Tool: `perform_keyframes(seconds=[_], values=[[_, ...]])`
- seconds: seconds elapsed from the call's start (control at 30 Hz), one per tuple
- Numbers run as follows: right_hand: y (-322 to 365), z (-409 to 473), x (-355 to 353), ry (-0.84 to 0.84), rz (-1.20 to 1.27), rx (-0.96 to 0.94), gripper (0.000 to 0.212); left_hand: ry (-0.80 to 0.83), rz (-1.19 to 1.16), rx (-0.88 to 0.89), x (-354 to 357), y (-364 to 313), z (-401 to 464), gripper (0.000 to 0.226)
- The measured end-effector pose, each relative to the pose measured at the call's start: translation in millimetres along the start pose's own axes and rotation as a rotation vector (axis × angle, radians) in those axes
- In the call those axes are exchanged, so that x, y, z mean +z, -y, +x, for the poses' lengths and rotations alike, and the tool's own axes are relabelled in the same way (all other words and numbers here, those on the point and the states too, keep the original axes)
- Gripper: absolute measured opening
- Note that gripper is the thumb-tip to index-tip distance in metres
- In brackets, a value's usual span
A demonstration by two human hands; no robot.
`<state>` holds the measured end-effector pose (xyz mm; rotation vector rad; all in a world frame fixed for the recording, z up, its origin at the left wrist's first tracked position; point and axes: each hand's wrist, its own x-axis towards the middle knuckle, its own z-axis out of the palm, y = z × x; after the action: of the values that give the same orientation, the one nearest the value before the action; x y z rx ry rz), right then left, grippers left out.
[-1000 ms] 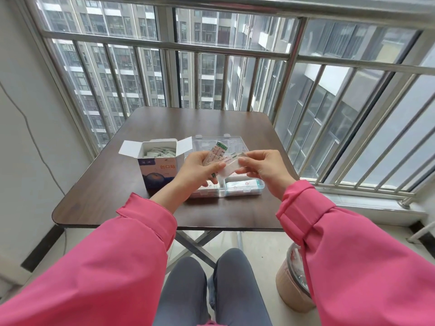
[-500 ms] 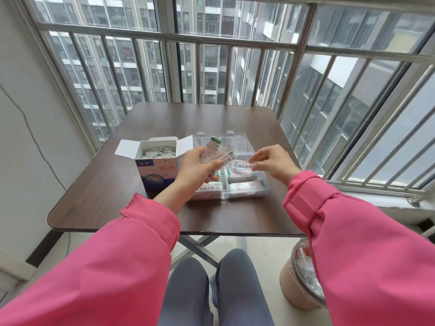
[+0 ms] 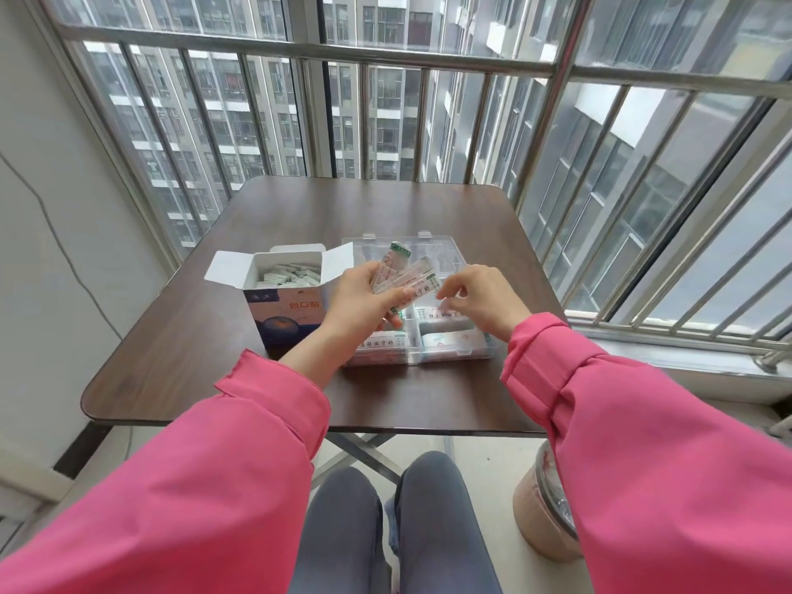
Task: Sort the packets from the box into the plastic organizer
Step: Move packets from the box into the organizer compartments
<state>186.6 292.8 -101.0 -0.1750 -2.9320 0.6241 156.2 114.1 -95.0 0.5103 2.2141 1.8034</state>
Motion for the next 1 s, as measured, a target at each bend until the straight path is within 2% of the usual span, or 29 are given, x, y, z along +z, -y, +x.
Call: perform_keyframes(seconds=[0.07, 0.13, 0.17, 0.2, 0.3, 0.47, 0.7, 0.8, 0.9, 0.97, 1.0], values=[[5, -3, -5, -0.083, 0.305, 0.051, 0.017, 0.000, -0.015, -0.001, 0, 0, 0, 0.017], [11, -6, -13, -0.047, 0.749, 0.120, 0.017, 0.005, -0.045, -0.016, 1, -1, 0, 0.019], [12, -8, -15, -0.009, 0.859, 0.122, 0.011, 0.009, -0.064, -0.022, 2, -1, 0, 0.018], [13, -10, -16, 0.012, 0.871, 0.108, 0.007, 0.010, -0.082, -0.025, 4, -2, -1, 0.016], [14, -13, -16, -0.011, 0.808, 0.126, 0.016, -0.007, -0.120, -0.042, 9, -5, -1, 0.012], [-2, -10, -15, -0.150, 0.711, 0.266, 0.007, -0.084, -0.029, -0.017, 4, -1, 1, 0.016], [-8, -10, -3, -0.037, 0.335, 0.278, 0.006, -0.131, 0.018, 0.116, 5, -5, -4, 0.019], [-5, -8, 1, -0.049, 0.209, 0.297, 0.007, -0.110, 0.015, 0.121, 6, -3, -2, 0.021], [0, -10, 0, 0.006, -0.002, 0.282, 0.008, -0.096, 0.036, 0.119, 8, 0, -1, 0.020], [1, -11, -3, -0.027, -0.049, 0.230, 0.014, -0.089, 0.058, 0.109, 9, 3, 1, 0.020], [2, -11, -5, -0.078, 0.006, 0.220, 0.016, -0.087, 0.066, 0.103, 10, 5, 2, 0.020]])
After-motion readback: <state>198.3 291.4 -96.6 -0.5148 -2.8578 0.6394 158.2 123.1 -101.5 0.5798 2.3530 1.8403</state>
